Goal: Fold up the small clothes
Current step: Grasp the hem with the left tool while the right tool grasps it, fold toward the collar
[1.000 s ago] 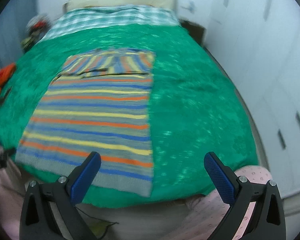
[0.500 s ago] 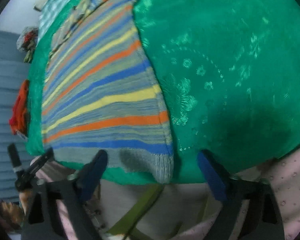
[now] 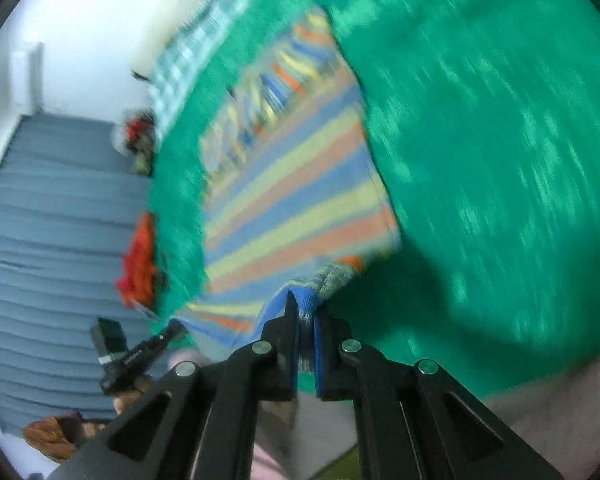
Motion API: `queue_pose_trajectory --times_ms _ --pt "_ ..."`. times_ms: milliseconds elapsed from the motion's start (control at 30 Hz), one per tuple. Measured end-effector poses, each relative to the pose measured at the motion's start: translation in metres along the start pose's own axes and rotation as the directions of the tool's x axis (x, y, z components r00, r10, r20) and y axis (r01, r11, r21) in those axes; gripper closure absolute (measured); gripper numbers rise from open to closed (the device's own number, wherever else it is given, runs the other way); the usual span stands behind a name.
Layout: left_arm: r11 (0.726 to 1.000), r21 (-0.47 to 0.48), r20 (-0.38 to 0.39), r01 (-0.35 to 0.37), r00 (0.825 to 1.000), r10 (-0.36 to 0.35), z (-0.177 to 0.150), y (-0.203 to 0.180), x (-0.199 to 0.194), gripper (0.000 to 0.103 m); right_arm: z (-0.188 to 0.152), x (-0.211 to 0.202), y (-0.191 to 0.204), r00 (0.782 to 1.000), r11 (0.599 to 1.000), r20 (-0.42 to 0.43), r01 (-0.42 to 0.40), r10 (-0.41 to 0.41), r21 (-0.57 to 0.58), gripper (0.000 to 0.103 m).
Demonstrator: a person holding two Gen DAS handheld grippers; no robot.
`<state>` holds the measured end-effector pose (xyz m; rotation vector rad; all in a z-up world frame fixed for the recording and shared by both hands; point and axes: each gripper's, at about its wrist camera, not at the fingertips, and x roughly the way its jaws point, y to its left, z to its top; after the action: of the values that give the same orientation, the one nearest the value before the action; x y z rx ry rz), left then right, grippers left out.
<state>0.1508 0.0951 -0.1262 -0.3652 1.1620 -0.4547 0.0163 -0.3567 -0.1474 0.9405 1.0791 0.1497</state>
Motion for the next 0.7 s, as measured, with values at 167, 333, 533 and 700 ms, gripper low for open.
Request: queue_pose_trajectory --times_ms 167,333,533,700 --pt "0.999 -0.028 0.057 0.020 0.998 -0.019 0.090 -0.005 0.033 0.100 0.086 0.011 0.014 0.991 0.999 0.125 -0.038 0.039 -0.011 0.097" --pt "0.998 -0.059 0.055 0.004 0.998 -0.001 0.175 -0.002 0.093 0.100 0.177 0.043 0.018 0.983 0.998 0.175 -0.061 0.058 0.013 0.097" --pt "0.998 -0.050 0.022 -0.027 0.999 0.028 0.246 0.005 0.158 0.100 0.271 0.091 0.011 0.984 0.998 0.171 -0.061 0.055 0.033 0.097" --pt "0.998 -0.008 -0.019 -0.066 0.998 0.066 0.289 0.011 0.207 0.095 0.321 0.125 -0.008 0.986 0.995 0.152 -0.076 0.066 0.058 0.097"
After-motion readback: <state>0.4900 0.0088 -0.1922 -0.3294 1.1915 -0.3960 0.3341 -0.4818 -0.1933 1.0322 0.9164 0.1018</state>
